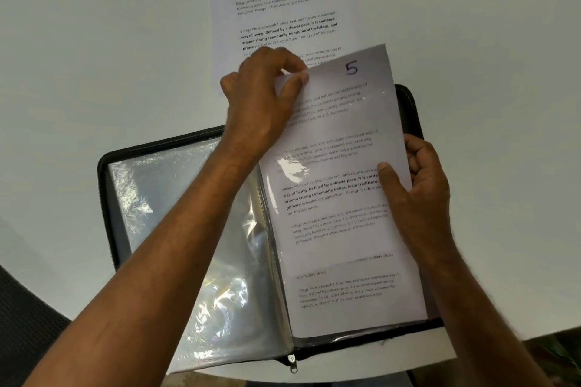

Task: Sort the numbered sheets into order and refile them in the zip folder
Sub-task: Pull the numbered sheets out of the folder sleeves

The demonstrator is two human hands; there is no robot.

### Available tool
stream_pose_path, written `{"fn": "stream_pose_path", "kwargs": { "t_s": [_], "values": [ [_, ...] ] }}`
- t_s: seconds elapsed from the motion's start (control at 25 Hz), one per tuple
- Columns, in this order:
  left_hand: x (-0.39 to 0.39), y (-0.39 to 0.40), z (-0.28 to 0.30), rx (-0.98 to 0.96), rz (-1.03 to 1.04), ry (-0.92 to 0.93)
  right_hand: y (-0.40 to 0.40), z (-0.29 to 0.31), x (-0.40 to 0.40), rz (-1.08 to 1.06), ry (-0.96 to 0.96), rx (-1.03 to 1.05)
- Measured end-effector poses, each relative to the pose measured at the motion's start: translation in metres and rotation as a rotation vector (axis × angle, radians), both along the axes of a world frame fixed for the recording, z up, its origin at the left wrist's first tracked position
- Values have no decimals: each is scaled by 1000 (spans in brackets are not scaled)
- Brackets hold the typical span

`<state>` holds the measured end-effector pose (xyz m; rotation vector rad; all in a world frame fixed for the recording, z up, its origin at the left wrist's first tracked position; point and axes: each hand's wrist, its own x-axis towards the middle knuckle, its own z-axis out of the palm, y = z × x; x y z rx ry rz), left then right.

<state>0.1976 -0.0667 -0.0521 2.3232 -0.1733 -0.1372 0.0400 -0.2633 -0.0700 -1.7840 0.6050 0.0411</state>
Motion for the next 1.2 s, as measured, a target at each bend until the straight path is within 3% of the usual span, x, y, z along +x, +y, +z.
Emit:
{"fn": "stream_pose_path", "kwargs": {
  "t_s": [0.24,0.36,0.48,0.68,0.76,0.92,1.0,1.2],
  "values": [
    [34,5,19,-152,132,-136,1,-2,1,-14,67,-22],
    [38,15,26,-170,178,-114,3,-2,3,-39,77,-26],
    [33,34,20,-160,242,4,6,-4,3,-50,95,-33],
    [2,57,5,-410,351,306,7,-6,2,-52,104,-53],
    [-13,60,-4,-312,305,362,8,-6,1,-56,99,-50],
    [-26,64,-19,95,151,305,10,-6,1,-53,101,-45],
    [-23,62,-20,133,164,260,10,-6,1,-59,93,-43],
    [6,52,-12,-200,347,266,10,-6,1,-78,94,-39]
  ]
}}
